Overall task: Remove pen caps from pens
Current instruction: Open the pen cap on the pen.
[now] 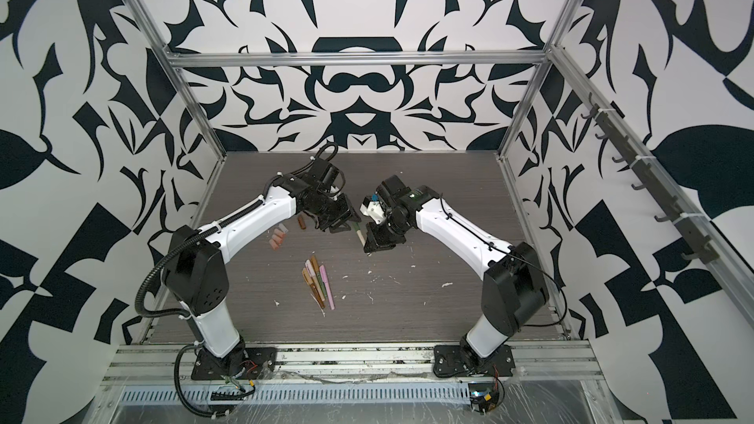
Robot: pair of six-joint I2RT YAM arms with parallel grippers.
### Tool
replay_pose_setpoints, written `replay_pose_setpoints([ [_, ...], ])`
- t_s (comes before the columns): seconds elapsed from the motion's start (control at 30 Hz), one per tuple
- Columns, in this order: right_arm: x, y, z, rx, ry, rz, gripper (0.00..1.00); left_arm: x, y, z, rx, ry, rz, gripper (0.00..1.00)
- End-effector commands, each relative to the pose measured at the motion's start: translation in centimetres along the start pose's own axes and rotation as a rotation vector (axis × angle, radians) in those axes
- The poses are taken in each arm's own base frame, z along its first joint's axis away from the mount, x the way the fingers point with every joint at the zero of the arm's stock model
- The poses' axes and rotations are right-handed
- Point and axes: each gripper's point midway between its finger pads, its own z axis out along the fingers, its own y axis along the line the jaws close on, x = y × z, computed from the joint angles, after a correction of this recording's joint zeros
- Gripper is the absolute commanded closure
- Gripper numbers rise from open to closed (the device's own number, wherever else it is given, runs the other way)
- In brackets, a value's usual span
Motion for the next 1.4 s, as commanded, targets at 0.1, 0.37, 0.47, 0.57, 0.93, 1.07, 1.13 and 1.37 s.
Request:
replay_pose_setpoints([
  [0.1, 0.1, 0.9, -1.2, -0.005, 0.004, -0.026, 1.00, 0.1, -0.2, 0.4, -0.014, 0.027, 0.004, 0.82],
  [0.37, -0.4, 1.3, -1.6, -0.018, -0.025, -0.036, 0.69, 0.0, -0.8, 0.5, 0.009, 0.031, 0.016, 1.00],
  [0.47, -1.1, 2.1, -1.6, -0.063, -0.061, -0.048, 0.57, -0.1, -1.2, 0.3, 0.024, 0.025, 0.022, 1.00],
  [0.57, -1.6, 1.8, -1.2, -0.068, -0.072, -0.030, 0.57, -0.2, -1.5, 0.2, 0.038, 0.016, 0.020, 1.00],
  [0.93, -1.0, 0.5, -0.1, -0.044, -0.048, 0.014, 0.72, -0.3, -2.2, 0.2, 0.087, 0.009, 0.006, 1.00],
  [1.07, -0.9, 0.2, 0.0, -0.041, -0.042, 0.021, 0.74, -0.5, -2.5, 0.0, 0.100, 0.000, 0.005, 1.00],
  [1.13, -0.9, 0.3, -0.1, -0.046, -0.045, 0.021, 0.80, -0.5, -2.6, -0.1, 0.103, -0.004, 0.004, 1.00],
  [1.37, -0.9, 0.1, 0.1, -0.038, -0.037, 0.022, 1.00, -1.1, -2.6, -0.2, 0.109, -0.018, -0.007, 1.00],
])
